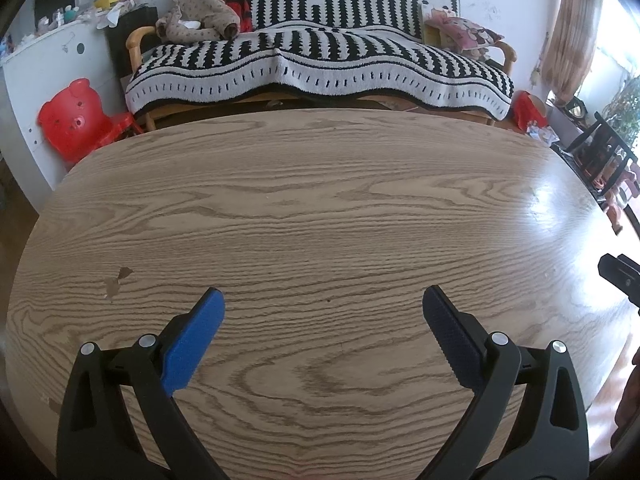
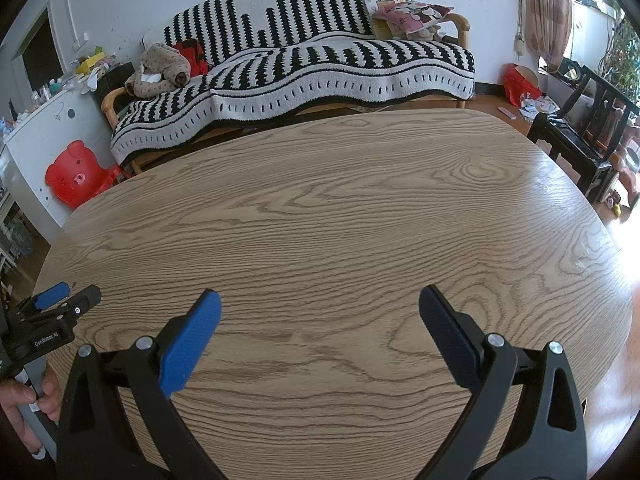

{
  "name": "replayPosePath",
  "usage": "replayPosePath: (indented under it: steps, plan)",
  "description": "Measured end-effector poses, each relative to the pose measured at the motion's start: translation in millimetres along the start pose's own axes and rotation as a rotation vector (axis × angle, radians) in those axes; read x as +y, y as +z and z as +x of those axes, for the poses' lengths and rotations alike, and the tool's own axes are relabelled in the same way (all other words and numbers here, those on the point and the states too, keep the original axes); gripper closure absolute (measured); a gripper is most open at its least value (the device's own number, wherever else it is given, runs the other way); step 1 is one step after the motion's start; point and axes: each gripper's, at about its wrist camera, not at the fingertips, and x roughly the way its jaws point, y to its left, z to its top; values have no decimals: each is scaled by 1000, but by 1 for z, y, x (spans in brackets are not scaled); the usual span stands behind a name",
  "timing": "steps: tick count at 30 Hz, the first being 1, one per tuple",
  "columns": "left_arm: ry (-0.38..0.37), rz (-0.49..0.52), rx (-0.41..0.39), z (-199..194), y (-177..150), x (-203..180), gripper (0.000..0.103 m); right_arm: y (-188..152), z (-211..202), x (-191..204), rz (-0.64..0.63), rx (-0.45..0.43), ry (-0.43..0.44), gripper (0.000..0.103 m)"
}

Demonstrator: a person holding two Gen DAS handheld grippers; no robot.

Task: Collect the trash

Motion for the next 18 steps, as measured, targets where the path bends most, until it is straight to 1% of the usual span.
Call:
replayPosePath:
  steps: [2,10,18]
  plan:
    - [11,2,-9,-2,-1,0,7,0,0,0,-1,0,1,7]
    - [2,1,-12,-3,1,2,7,0,0,0,0,1,0,7]
    - [-11,-16,12,1,2,4,7,-4,1,-3,0,5,-1,7]
